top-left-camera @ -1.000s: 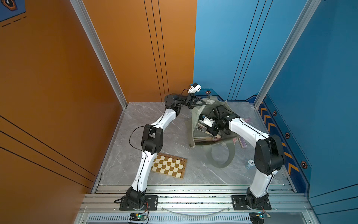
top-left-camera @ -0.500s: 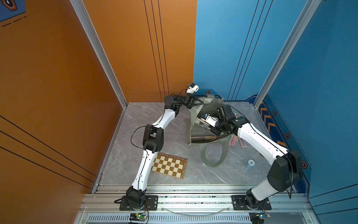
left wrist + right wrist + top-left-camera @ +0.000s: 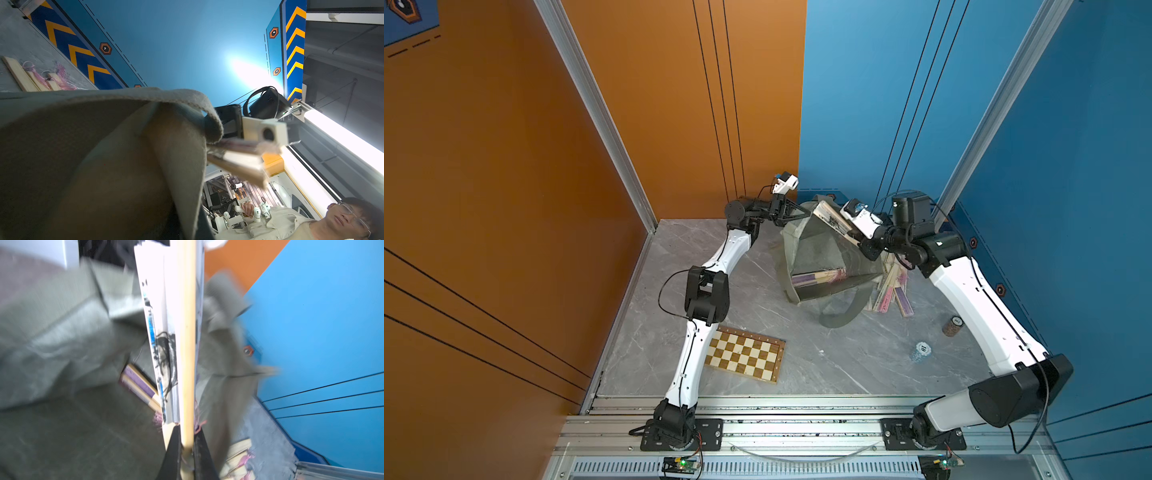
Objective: Take out the folding fans from the tote bags
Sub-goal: Pick up the folding fan from the canvas bag, then place the folding fan at the center of the board.
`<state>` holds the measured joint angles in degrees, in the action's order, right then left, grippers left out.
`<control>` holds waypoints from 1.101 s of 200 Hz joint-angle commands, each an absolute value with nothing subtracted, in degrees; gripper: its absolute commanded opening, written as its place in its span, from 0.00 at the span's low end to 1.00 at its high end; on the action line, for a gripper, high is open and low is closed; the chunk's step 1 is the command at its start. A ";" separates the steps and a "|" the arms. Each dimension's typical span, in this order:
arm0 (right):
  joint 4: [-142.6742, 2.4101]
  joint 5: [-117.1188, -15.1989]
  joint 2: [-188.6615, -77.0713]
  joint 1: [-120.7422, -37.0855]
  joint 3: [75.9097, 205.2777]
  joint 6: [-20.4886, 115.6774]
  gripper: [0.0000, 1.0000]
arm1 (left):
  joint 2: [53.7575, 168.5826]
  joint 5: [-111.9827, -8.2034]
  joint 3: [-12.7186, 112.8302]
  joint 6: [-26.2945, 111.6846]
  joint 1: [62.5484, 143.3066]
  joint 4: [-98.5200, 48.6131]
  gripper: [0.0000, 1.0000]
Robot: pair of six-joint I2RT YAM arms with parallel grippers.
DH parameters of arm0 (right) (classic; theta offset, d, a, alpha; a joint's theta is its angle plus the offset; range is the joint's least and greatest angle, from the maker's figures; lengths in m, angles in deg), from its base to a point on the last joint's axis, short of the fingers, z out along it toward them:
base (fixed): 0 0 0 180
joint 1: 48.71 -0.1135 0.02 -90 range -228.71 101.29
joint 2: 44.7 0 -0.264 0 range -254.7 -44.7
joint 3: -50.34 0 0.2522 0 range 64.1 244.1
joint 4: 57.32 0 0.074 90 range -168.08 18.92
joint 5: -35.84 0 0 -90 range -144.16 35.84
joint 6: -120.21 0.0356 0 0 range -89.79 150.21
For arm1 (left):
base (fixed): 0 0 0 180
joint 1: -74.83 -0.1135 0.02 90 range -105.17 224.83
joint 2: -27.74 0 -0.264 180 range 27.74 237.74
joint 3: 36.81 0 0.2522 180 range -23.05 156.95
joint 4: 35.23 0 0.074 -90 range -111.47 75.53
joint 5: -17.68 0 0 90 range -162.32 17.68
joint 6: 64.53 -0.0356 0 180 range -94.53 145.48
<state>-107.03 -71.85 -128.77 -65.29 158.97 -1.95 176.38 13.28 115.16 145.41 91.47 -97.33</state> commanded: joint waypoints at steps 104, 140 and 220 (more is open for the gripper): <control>-88.38 -87.25 -136.08 -37.32 166.61 53.58 0.00 | 174.13 14.73 116.84 159.61 91.62 -99.74 0.00; -103.80 -82.35 -143.85 -36.93 169.07 48.88 0.00 | 173.97 14.43 117.87 159.51 91.49 -99.77 0.00; -114.10 -75.55 -157.34 -39.61 165.72 45.86 0.03 | 174.42 14.60 117.88 159.59 92.31 -99.61 0.00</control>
<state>-107.09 -78.65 -154.59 -38.17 166.12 48.01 176.38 14.77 115.43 145.41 91.78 -97.37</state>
